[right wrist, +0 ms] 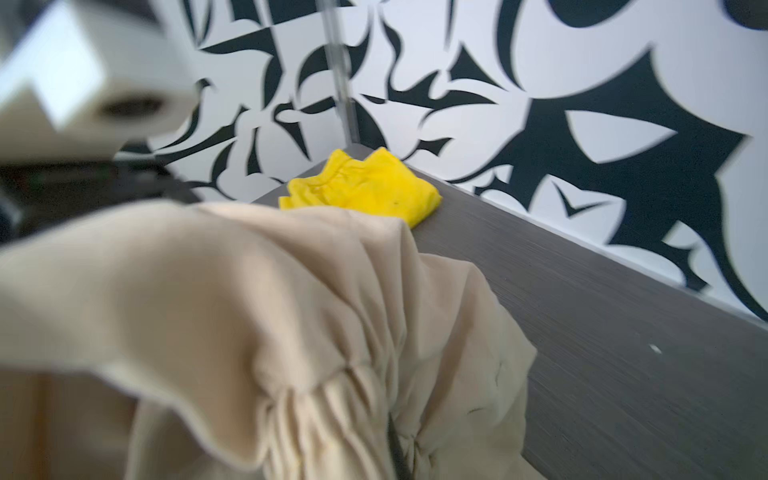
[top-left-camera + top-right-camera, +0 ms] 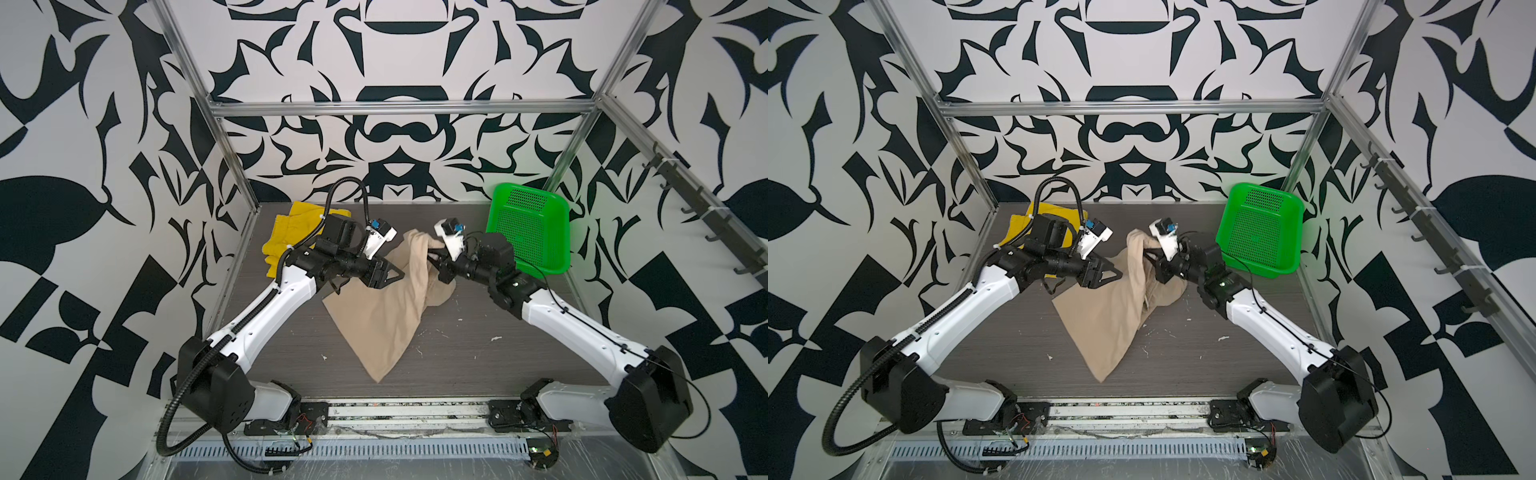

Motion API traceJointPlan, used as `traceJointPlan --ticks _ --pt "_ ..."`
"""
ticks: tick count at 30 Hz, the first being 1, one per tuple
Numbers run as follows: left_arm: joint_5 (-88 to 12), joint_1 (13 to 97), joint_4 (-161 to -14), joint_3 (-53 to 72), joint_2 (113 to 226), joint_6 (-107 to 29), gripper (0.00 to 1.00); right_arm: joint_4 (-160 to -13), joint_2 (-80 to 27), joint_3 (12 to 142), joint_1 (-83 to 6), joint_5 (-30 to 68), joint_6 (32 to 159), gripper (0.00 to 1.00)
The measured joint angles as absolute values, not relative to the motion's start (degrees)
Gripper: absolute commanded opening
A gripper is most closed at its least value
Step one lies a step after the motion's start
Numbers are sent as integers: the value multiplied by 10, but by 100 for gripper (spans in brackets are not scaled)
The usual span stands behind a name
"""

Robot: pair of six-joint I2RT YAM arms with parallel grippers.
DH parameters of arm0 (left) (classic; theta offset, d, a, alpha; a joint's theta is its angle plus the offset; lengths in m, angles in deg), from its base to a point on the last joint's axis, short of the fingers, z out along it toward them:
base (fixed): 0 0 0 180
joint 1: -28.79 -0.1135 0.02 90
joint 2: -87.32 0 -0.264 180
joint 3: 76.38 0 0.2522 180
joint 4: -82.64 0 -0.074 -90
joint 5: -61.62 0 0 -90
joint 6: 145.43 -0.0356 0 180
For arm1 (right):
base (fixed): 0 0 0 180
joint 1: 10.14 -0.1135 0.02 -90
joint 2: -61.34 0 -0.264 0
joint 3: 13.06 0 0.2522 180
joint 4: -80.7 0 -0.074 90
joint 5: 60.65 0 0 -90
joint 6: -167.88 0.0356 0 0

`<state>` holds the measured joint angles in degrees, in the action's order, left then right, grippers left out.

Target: Fold and stack the shorts

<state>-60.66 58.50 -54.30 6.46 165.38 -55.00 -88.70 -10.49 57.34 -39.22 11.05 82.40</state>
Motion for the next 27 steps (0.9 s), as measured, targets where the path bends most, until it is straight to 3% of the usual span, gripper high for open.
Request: traceJointPlan --ticks 6,14,20,27 --pt "-489 617 -574 -49 1604 -506 65 -784 -119 664 -392 223 916 0" --pt "-322 808 -627 -144 1598 -389 67 -723 -179 665 -392 275 992 0" --pt "-212 899 -721 -154 1688 -272 71 -718 -197 668 -392 292 1057 0" --pt "-160 967 -695 -66 1826 -249 73 -711 -226 691 -391 326 1084 0"
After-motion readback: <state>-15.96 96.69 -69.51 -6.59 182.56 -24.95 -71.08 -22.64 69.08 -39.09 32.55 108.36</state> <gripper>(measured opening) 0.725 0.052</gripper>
